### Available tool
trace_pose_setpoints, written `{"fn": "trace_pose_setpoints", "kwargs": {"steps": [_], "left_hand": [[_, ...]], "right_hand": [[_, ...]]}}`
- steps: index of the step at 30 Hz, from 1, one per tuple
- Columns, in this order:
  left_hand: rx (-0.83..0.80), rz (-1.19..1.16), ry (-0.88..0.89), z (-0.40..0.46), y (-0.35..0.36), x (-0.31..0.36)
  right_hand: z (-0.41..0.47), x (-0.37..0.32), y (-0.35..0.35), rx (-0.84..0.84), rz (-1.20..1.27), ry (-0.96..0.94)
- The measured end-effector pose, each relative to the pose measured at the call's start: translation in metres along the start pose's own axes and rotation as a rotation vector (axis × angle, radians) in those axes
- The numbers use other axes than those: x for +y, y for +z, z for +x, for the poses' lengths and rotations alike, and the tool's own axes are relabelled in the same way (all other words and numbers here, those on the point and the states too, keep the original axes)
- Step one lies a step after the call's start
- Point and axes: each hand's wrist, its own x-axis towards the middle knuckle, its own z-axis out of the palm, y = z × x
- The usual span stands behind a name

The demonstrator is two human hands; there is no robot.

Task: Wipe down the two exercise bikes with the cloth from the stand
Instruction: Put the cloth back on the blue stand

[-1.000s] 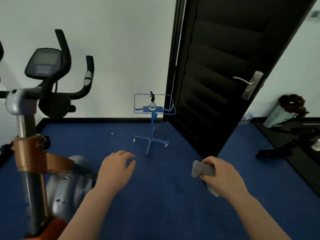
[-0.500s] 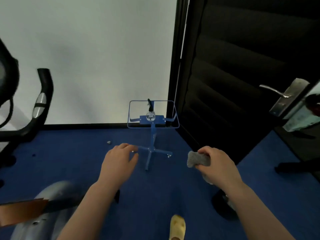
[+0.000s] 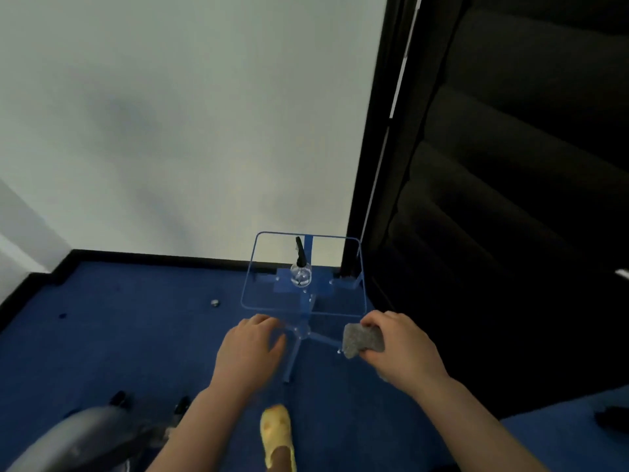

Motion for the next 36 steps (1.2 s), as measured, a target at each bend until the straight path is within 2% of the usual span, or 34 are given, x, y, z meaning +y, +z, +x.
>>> {"fn": "trace_pose_setpoints", "kwargs": {"steps": [4,10,16,22,25,29,33,36], "left_hand": [[-0.031,-0.015,-0.025,0.066,0.005,-0.021],[-0.092,-0.03,-0.035,0.165,0.006,-0.059],[-0.208,-0.019,-0.096,0.237,0.028,-0.097],[-0.258,-0.081,-0.19,0.278,0.066,-0.125],[-0.218,-0.143,-0.228,0.288,0.086,-0.141],[-0.178,-0.183,-0.27,0.295,0.109,-0.152],[-0.185,-0.205,-0.272,0.303,0.126,-0.151],[-0.188,-0.213,-0.248,0.307,0.128,-0.151]], "right_hand": [[0.067,-0.005,0.011,-0.024,-0.015,0.002],[0.158,-0.016,0.034,-0.126,-0.006,0.1],[0.237,-0.005,0.063,-0.108,0.037,0.259],[0.296,0.031,0.124,-0.141,0.154,0.499],[0.333,0.05,0.161,-0.147,0.201,0.573],[0.369,0.063,0.209,-0.135,0.273,0.61],[0.373,0.064,0.245,-0.321,0.305,0.558],[0.366,0.066,0.249,-0.31,0.279,0.548]]}}
